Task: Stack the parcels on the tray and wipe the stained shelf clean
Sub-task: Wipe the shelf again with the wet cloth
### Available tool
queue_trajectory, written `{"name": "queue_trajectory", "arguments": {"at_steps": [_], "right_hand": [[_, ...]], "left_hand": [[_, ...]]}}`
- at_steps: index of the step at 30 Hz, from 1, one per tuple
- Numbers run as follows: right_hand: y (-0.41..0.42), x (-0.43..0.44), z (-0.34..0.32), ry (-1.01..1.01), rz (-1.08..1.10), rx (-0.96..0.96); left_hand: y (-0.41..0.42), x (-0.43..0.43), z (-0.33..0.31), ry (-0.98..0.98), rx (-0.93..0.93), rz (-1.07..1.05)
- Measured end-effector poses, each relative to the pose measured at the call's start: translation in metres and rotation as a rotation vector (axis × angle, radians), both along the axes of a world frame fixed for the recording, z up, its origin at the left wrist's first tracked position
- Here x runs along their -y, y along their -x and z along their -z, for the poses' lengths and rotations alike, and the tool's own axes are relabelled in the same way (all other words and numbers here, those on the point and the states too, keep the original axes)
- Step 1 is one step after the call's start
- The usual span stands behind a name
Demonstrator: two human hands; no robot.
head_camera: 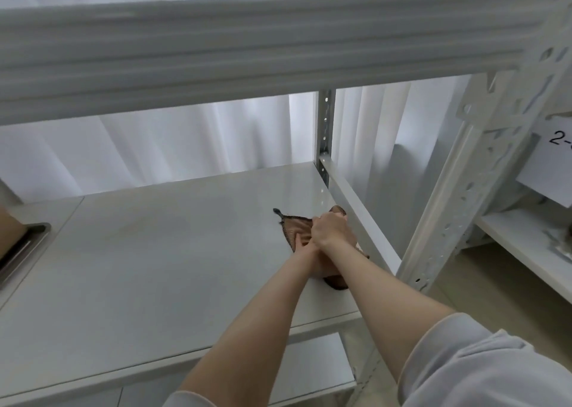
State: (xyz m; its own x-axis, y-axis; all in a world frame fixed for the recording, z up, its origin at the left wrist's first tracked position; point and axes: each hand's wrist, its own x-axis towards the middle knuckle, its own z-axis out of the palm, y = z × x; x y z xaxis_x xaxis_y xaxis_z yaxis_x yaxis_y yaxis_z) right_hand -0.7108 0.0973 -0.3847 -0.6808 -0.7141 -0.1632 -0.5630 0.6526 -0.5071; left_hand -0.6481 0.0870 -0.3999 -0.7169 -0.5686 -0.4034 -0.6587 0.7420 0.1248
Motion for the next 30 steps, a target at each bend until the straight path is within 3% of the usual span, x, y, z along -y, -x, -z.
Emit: {"name": "queue_trajectory", "arguments": {"at_steps": [6, 15, 18, 26, 30], "right_hand": [[-0.006, -0.009, -0.003, -0.037, -0.024, -0.001], [0.002, -0.018, -0.013, -0.007, -0.022, 0.05], [0.013, -0.021, -0.015, 0.053, 0.03, 0.054], [0.017, -0.033, -0.015, 0.069, 0.032, 0.046], [0.005, -0.039, -0.015, 0.02, -0.026, 0.042]], "left_hand": [[-0.037, 0.027, 0.016, 0.003, -0.205, -0.176], [-0.09, 0.062, 0.015, 0.02, -0.099, -0.639], [-0.069, 0.052, 0.014, -0.027, -0.111, -0.551], [0.009, -0.022, 0.012, -0.098, -0.06, -0.054], [0.002, -0.044, 0.005, -0.091, -0.037, 0.026]]}}
